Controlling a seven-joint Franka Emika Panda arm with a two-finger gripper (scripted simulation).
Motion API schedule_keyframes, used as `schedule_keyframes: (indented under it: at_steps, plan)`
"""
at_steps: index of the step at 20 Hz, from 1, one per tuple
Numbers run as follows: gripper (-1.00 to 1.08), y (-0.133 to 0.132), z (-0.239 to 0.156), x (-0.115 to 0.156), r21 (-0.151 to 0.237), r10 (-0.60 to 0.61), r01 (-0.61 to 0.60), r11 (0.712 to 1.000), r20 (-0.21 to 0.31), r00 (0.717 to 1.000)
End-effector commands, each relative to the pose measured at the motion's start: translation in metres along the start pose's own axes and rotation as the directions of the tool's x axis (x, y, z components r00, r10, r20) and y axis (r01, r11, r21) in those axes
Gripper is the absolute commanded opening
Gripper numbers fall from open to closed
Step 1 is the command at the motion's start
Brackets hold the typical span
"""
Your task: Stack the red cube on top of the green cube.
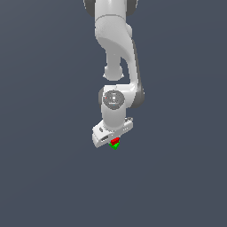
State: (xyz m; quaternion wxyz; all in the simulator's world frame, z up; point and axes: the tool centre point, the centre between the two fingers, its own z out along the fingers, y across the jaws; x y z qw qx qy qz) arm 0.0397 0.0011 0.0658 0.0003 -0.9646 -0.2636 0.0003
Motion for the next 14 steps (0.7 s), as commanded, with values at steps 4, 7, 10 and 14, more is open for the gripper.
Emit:
schedule_keyframes:
  at_steps: [4, 7, 10, 14]
  plan:
    - [-1.00, -0.0013, 0.0012, 0.0068, -0.001, 0.001, -0.001, 1.000, -0.001, 1.000]
    - [1.00, -0.0013, 0.0012, 0.0068, -0.001, 0.001, -0.001, 1.000, -0.001, 1.000]
    - [1.00, -0.0013, 0.0012, 0.0068, -0.001, 0.001, -0.001, 1.000, -0.001, 1.000]
    - [1.00, -0.0013, 0.0012, 0.0068, -0.001, 0.001, -0.001, 1.000, -0.001, 1.000]
